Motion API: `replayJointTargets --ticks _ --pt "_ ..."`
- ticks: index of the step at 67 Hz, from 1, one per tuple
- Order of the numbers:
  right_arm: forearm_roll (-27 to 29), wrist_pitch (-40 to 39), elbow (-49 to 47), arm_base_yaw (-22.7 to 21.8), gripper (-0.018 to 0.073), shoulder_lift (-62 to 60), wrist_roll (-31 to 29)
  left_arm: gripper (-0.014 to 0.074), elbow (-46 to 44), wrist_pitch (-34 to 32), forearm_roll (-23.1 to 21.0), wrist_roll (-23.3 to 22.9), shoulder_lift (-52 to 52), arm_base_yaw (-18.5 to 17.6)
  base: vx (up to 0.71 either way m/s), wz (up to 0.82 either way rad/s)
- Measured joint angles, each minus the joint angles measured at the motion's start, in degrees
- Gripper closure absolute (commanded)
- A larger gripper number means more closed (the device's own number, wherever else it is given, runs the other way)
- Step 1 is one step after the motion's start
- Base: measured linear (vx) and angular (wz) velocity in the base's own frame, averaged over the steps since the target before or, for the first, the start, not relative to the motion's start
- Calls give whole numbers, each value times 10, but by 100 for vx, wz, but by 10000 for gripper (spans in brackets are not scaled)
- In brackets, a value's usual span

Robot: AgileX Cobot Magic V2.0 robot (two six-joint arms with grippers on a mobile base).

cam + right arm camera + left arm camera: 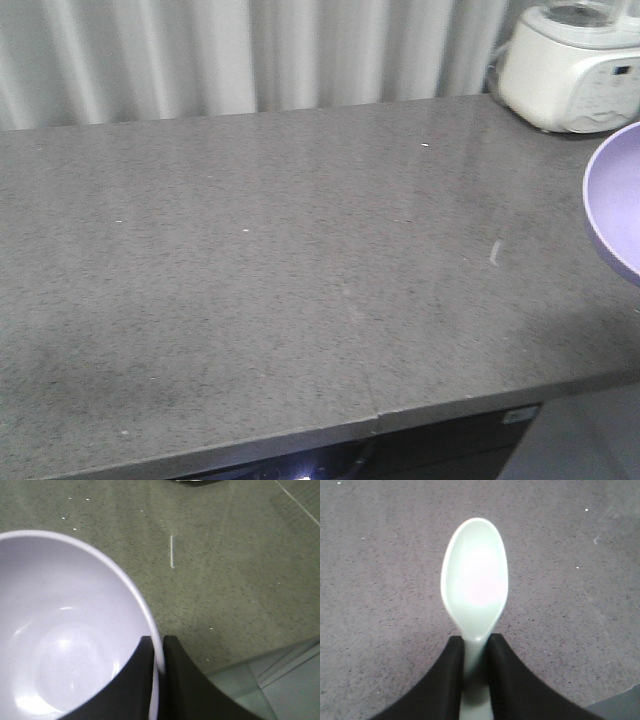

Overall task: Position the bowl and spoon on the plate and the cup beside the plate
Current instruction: 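Drive the base to the counter with the blue plate, holding both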

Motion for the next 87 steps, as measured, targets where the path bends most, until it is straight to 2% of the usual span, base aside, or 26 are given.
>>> replayJointTargets --ticks 87 --pt "0 0 0 0 566 0 0 603 0 0 0 0 0 0 -7 -44"
